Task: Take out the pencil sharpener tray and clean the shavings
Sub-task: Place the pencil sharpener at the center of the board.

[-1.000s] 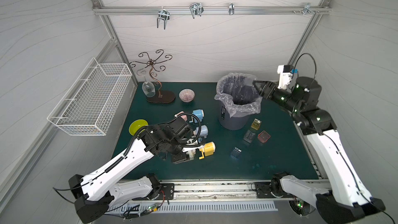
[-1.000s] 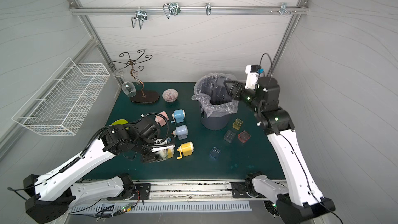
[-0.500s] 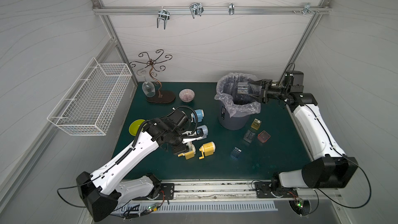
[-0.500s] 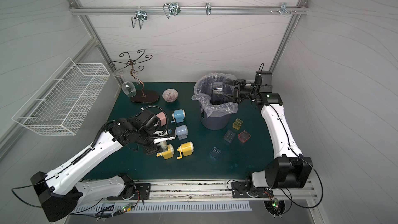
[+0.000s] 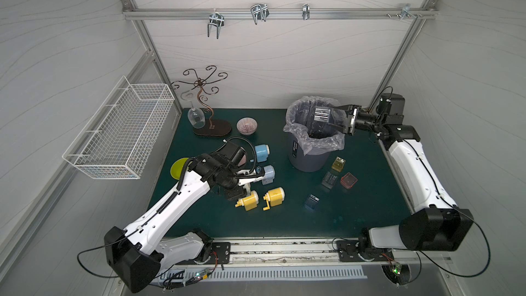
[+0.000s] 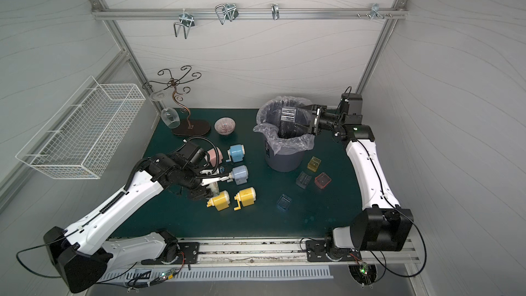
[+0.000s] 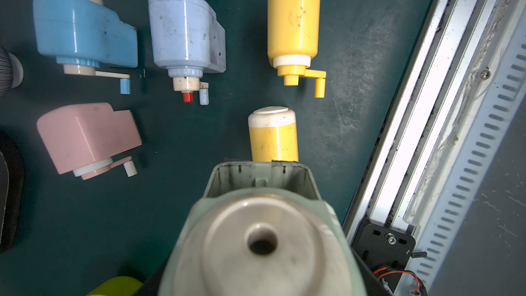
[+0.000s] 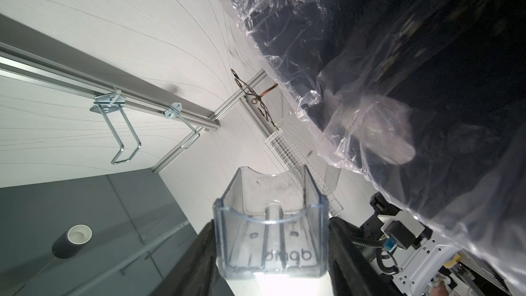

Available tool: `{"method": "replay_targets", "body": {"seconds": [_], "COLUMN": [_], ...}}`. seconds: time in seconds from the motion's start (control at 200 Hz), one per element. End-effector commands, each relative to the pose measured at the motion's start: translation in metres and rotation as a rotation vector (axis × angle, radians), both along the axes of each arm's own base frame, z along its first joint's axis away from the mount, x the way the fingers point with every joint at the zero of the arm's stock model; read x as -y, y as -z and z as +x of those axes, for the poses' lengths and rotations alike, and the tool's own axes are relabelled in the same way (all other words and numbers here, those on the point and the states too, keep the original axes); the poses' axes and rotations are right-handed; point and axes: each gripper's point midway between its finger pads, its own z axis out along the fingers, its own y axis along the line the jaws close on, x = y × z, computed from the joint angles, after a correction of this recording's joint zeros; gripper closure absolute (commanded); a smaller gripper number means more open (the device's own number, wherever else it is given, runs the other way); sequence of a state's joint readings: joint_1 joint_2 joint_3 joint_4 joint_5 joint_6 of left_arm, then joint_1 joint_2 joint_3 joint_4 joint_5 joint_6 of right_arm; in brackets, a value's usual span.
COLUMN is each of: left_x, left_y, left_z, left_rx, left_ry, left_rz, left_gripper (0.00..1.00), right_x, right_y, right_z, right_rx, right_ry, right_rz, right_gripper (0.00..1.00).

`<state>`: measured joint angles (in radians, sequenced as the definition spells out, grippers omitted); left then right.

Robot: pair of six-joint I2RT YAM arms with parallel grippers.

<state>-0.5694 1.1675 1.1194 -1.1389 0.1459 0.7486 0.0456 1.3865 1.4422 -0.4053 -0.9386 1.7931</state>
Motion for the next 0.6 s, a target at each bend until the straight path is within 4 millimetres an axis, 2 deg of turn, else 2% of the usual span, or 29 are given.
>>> {"method": "replay_targets", "body": {"seconds": [0.0, 0.05, 0.11, 0.15, 0.175, 0.24, 0.255, 0.335, 0.37, 0.4, 0.435, 0.455, 0.51, 0.595], "left_x": [0.009, 0.011, 0.013, 0.012, 0.012, 0.010, 0.010, 0.007, 0.005, 0.004, 0.004, 0.004, 0.005, 0.004], "left_y": [-0.004, -0.002, 0.000, 0.002, 0.004, 0.008, 0.009, 0.011, 0.013, 0.014, 0.015, 0.015, 0.015, 0.020], "left_z": [0.012, 0.016, 0.020, 0.021, 0.021, 0.025, 0.026, 0.025, 0.024, 0.025, 0.028, 0.030, 0.034, 0.037], "left_rx": [0.036, 0.044, 0.046, 0.043, 0.042, 0.055, 0.058, 0.048, 0.040, 0.042, 0.050, 0.055, 0.058, 0.054], "left_ry": [0.029, 0.031, 0.029, 0.032, 0.036, 0.038, 0.038, 0.035, 0.028, 0.025, 0.022, 0.019, 0.004, -0.007], "left_rz": [-0.031, -0.032, -0.026, -0.019, -0.014, 0.003, 0.006, 0.012, 0.006, 0.001, -0.003, -0.006, -0.011, -0.014], "left_gripper": [1.00, 1.00, 1.00, 1.00, 1.00, 1.00, 1.00, 1.00, 1.00, 1.00, 1.00, 1.00, 1.00, 1.00], "right_x": [0.005, 0.002, 0.000, 0.001, 0.002, 0.005, 0.004, 0.003, 0.003, 0.003, 0.000, -0.001, 0.001, 0.002], "right_y": [-0.023, -0.023, -0.046, -0.053, -0.049, -0.019, -0.018, -0.043, -0.047, -0.037, -0.014, -0.010, -0.032, -0.053], "right_z": [0.008, 0.009, 0.001, -0.002, 0.000, 0.008, 0.008, -0.004, -0.005, 0.000, 0.005, 0.008, 0.016, 0.003], "right_rx": [-0.003, -0.041, 0.023, 0.052, 0.042, -0.061, -0.065, 0.052, 0.102, 0.090, -0.001, -0.009, 0.148, 0.309], "right_ry": [0.018, -0.015, 0.016, 0.044, 0.041, -0.010, -0.017, 0.058, 0.077, 0.057, -0.006, -0.027, 0.038, 0.054], "right_rz": [0.019, 0.054, 0.035, 0.008, 0.008, 0.050, 0.063, 0.029, 0.005, 0.014, 0.066, 0.098, 0.132, -0.008], "right_gripper": [1.00, 1.00, 1.00, 1.00, 1.00, 1.00, 1.00, 1.00, 1.00, 1.00, 1.00, 1.00, 1.00, 1.00]}}
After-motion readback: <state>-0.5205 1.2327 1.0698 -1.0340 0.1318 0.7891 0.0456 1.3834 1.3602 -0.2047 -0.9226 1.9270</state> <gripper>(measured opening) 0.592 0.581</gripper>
